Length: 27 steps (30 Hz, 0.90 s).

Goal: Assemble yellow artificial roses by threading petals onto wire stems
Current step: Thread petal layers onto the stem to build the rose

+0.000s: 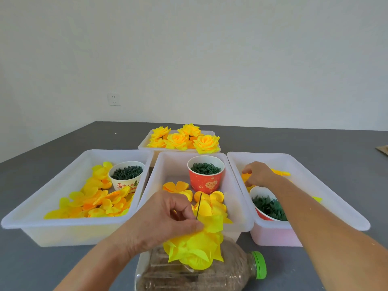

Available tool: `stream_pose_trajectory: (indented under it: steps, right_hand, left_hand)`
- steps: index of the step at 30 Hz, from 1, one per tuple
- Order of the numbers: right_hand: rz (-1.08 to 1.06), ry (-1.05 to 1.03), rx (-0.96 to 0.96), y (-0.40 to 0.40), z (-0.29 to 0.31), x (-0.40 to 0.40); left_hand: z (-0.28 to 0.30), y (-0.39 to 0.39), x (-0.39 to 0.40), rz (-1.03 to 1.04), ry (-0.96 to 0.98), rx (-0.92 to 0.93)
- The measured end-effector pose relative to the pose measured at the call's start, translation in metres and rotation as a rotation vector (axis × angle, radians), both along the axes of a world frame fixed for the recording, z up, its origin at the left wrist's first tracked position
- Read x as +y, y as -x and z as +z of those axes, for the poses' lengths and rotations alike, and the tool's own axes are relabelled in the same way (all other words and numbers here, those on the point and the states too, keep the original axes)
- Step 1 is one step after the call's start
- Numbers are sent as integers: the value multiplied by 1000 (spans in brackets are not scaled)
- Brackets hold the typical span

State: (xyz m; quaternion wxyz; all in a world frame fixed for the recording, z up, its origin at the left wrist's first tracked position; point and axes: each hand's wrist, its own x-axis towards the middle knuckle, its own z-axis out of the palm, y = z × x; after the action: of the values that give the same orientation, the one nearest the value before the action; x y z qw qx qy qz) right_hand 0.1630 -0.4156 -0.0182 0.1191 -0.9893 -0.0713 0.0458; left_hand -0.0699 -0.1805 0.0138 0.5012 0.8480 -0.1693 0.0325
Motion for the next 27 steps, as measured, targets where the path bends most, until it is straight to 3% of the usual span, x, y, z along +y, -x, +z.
stream_pose_trajectory:
  steps: [4,10,21,27]
  right_hand:
    - [97,125,135,-4,-2,10]
    - [71,262,74,2,-2,20]
    - [0,149,-59,2,-3,12]
    - [-11,13,172,1,-1,0]
  left_hand:
    - [0,-1,0,-8,-11,-4]
    - [0,0,0,-14,0,-16]
    - [-4,1,1,4,8,-39]
    - [-5,0,0,-10,23,-58]
